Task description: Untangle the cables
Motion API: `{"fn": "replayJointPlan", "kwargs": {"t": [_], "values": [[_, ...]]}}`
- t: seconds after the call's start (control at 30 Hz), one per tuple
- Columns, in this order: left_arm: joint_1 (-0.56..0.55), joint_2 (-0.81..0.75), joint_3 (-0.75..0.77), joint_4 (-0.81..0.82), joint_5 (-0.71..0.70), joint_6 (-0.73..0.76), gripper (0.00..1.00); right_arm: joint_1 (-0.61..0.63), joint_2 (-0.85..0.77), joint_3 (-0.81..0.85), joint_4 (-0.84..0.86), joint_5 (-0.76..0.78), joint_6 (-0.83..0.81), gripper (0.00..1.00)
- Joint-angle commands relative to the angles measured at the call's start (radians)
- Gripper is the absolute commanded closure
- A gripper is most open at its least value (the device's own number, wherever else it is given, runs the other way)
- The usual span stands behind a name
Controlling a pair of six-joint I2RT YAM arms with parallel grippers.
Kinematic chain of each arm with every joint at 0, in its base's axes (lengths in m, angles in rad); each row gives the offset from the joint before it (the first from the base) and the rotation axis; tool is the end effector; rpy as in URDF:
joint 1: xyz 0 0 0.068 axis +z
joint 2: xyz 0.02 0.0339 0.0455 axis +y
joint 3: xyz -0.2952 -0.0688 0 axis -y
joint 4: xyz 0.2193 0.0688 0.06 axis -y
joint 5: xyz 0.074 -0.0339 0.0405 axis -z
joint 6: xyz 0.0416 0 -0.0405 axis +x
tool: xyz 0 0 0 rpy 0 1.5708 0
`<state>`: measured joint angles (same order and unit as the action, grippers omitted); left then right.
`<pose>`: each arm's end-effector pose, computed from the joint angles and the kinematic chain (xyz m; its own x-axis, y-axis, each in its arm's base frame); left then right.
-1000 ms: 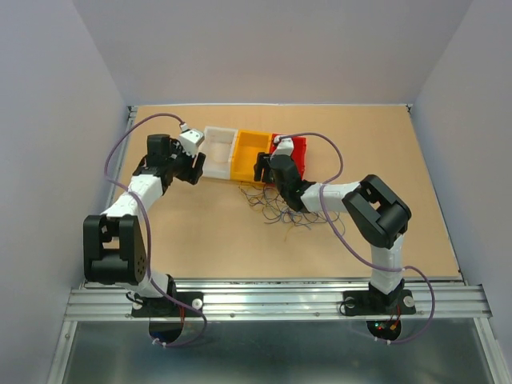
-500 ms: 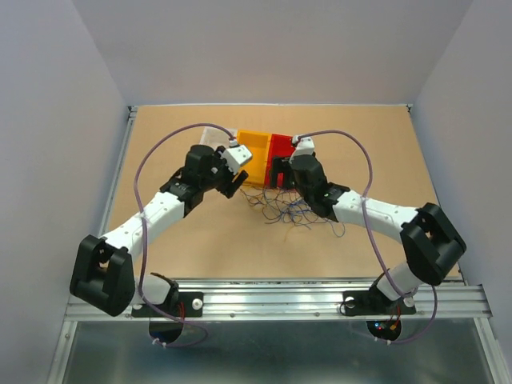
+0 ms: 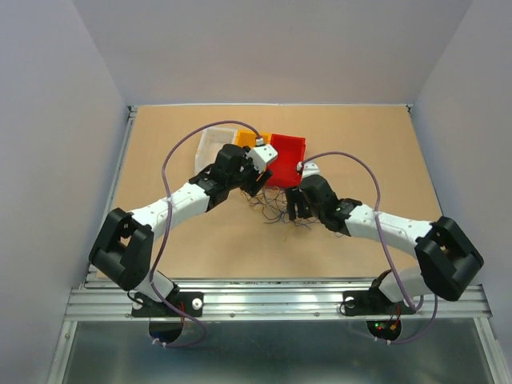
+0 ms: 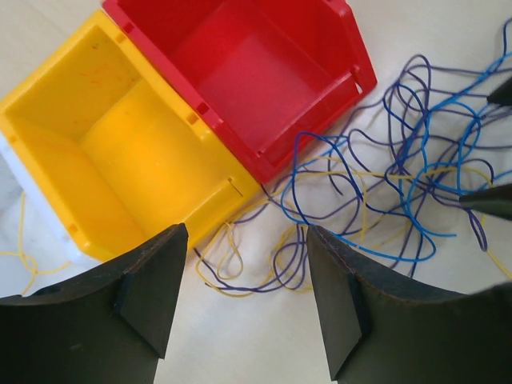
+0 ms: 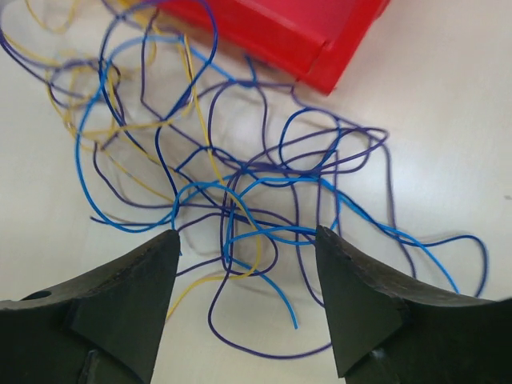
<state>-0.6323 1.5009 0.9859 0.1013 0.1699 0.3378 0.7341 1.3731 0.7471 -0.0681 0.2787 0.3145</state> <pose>0.2581 -0.1978 0.3060 -0.0715 0.4573 -0.8864 0.7749 0.5851 0.2393 0.2026 0.1674 0.2502 -0.6023 -0.1429 -0.7854 -0.3163 0.9461 0.0704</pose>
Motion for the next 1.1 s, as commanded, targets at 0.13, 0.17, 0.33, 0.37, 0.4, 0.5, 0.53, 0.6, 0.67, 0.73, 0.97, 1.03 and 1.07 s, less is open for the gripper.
{"fn": "replayJointPlan", "kwargs": {"t": [0.13,0.17,0.33,0.37,0.4,0.5,0.53,0.6,0.67,0.73,0.97,1.03,1.07], "values": [[0.043,-0.113,-0.081,0.127,-0.073,-0.049,0.28,0.004,0.178,0.098,-0.001,-0.176,-0.113,0.30],[0.072,-0.120,-0.082,0.129,-0.063,-0.054,0.28,0.004,0.187,0.103,0.008,-0.234,-0.138,0.36],[0.152,-0.137,-0.093,0.141,0.028,-0.071,0.28,0.004,0.179,0.103,0.059,-0.374,-0.209,0.84],[0.160,-0.139,-0.095,0.141,0.037,-0.069,0.28,0.004,0.169,0.103,0.059,-0.397,-0.216,0.93],[0.166,-0.139,-0.096,0.141,0.048,-0.068,0.28,0.004,0.152,0.086,0.060,-0.435,-0.219,0.99],[0.174,-0.154,-0.108,0.143,0.100,-0.045,0.28,0.010,0.029,0.025,0.135,-0.536,-0.222,0.99],[0.174,-0.162,-0.119,0.144,0.141,-0.040,0.28,0.013,-0.067,0.008,0.178,-0.576,-0.218,0.99],[0.174,-0.191,-0.131,0.153,0.186,-0.031,0.28,0.013,-0.171,-0.031,0.229,-0.677,-0.203,0.99],[0.175,-0.238,-0.159,0.187,0.274,-0.023,0.28,0.013,-0.308,-0.049,0.290,-0.723,-0.166,1.00],[0.174,-0.277,-0.188,0.215,0.317,-0.032,0.27,0.013,-0.373,-0.020,0.292,-0.760,-0.135,0.99],[0.177,-0.462,-0.239,0.278,0.531,-0.082,0.25,0.013,-0.448,0.113,0.263,-0.812,-0.091,0.99],[0.178,-0.519,-0.257,0.281,0.555,-0.091,0.24,0.013,-0.424,0.123,0.266,-0.802,-0.091,0.99],[0.181,-0.537,-0.266,0.284,0.568,-0.092,0.24,0.013,-0.414,0.121,0.271,-0.799,-0.089,0.99]]}}
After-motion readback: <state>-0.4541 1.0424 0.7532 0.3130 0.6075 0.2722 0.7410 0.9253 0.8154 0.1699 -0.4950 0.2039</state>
